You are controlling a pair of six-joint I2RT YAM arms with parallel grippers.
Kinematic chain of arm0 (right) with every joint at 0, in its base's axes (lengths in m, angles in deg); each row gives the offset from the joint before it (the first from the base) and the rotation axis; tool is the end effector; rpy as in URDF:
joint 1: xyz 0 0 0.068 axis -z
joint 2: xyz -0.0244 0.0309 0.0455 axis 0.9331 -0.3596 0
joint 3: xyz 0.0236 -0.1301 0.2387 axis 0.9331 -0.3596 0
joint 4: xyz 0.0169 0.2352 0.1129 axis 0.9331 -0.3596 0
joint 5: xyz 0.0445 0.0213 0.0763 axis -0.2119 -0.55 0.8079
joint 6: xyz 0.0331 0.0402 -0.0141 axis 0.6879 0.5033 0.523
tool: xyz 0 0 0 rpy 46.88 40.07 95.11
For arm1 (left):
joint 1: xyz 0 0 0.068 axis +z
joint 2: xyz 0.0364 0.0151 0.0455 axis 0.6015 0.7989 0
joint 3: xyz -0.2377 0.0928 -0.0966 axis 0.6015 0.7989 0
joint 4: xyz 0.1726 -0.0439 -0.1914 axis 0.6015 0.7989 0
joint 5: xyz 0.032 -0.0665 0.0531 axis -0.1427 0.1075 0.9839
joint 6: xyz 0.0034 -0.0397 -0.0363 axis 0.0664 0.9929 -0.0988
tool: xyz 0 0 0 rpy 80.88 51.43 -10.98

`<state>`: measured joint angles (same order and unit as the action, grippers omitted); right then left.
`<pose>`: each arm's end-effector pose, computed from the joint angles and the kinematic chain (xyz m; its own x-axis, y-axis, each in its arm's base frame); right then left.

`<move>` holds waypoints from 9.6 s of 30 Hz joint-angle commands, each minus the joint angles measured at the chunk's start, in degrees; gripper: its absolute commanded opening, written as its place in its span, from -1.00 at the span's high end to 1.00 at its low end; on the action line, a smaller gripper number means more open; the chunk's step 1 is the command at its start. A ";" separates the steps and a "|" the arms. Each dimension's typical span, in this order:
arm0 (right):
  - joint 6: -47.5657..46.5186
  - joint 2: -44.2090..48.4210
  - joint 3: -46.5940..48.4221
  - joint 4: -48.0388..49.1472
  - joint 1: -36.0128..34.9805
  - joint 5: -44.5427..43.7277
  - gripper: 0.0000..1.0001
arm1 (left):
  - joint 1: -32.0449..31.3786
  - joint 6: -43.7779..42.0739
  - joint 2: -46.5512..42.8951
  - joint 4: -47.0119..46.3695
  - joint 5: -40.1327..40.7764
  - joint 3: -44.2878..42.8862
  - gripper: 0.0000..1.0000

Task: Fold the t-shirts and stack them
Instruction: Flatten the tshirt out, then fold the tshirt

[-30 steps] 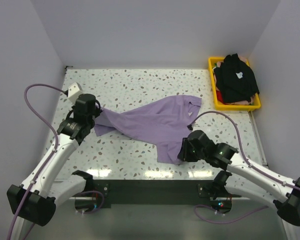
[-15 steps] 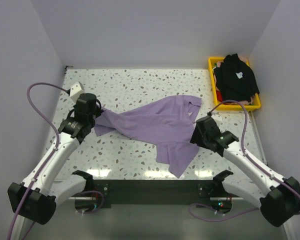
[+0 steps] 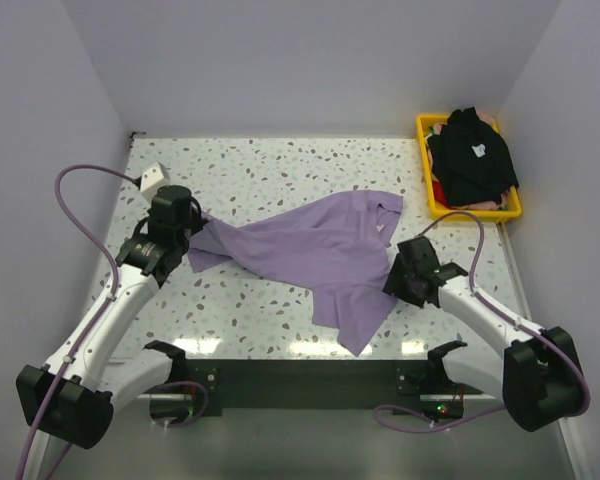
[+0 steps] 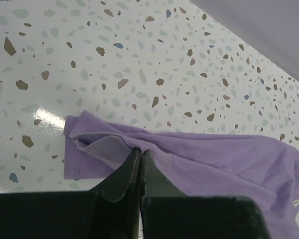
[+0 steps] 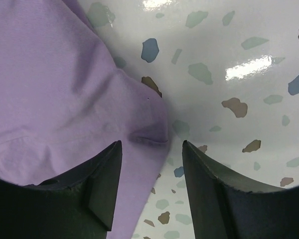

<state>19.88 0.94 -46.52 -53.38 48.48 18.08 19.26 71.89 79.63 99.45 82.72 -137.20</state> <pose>0.1815 0.0615 0.1712 -0.8021 0.4089 -0.4352 0.3569 0.9125 0.1997 0.2150 -0.0521 0.3184 -0.3109 -0.5338 -0.7864 -0.3999 0.8240 -0.4013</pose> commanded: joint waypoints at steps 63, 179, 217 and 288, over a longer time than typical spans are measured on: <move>-20.44 -47.21 108.00 -0.04 4.36 9.19 1.00 | 10.85 -8.18 27.13 -25.86 -7.84 -39.73 1.00; 1.53 5.88 -1.47 3.05 -1.09 8.04 1.00 | 22.99 14.23 30.95 -14.10 -2.93 9.11 1.00; -12.71 -20.18 31.29 0.22 -1.00 4.62 1.00 | 22.90 9.92 36.13 -10.40 -4.86 -4.41 1.00; -14.64 -43.57 63.83 -1.44 13.68 12.27 1.00 | 22.99 7.46 52.83 -9.69 -10.84 -25.43 1.00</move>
<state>6.57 -42.38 13.83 -54.10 61.83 30.21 41.84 80.83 132.24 91.82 71.77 -160.43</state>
